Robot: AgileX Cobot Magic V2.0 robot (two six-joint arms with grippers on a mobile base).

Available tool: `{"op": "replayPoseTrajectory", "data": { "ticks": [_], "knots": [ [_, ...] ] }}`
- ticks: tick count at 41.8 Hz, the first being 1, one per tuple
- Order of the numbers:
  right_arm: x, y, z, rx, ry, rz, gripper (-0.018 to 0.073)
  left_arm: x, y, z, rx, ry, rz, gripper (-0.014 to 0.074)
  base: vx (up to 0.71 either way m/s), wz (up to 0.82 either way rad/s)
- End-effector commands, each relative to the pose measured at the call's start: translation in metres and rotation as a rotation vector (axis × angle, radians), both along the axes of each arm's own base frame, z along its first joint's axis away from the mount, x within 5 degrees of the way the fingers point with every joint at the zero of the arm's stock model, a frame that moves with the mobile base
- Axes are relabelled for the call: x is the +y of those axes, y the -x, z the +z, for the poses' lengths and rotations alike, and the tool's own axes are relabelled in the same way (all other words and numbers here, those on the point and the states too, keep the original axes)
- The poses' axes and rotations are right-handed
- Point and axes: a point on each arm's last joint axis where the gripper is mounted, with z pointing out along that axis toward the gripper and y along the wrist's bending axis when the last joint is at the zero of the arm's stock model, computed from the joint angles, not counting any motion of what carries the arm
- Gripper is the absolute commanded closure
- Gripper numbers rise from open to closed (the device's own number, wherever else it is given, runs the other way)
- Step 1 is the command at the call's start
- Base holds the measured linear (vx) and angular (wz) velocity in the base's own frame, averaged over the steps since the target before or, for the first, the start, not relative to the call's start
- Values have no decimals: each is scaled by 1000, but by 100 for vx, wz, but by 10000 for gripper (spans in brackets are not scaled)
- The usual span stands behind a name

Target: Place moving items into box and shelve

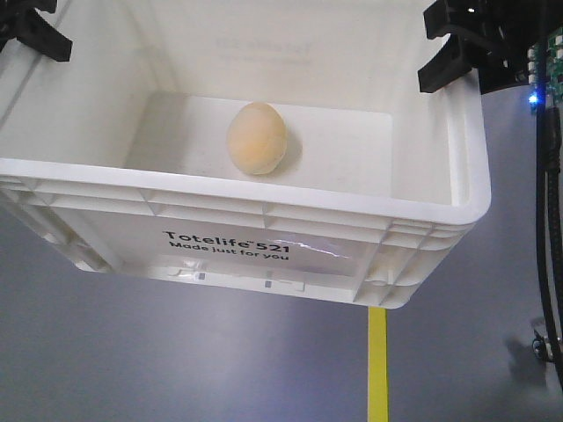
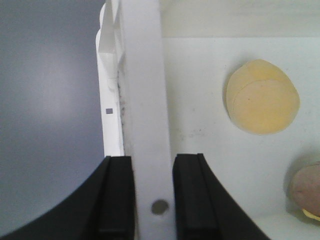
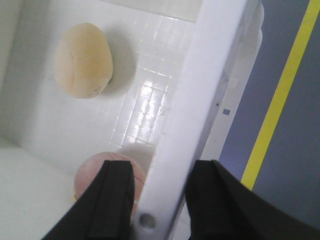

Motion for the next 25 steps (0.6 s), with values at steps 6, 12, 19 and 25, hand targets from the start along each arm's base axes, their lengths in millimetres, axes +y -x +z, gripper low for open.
{"op": "replayPoseTrajectory", "data": {
  "ticks": [6,12,19,25],
  "knots": [
    [16,16,37,-145,-224,77,559,-20,22,40,-134,209,-66,596,55,-14],
    [16,16,37,-145,-224,77,559,-20,22,40,-134,209,-66,596,54,-14],
    [16,16,37,-145,-225,77,559,-20,22,40,-134,209,-66,596,53,-13],
    [16,16,37,-145,-225,77,559,-20,22,40,-134,209,-66,596,52,-14]
  ]
}}
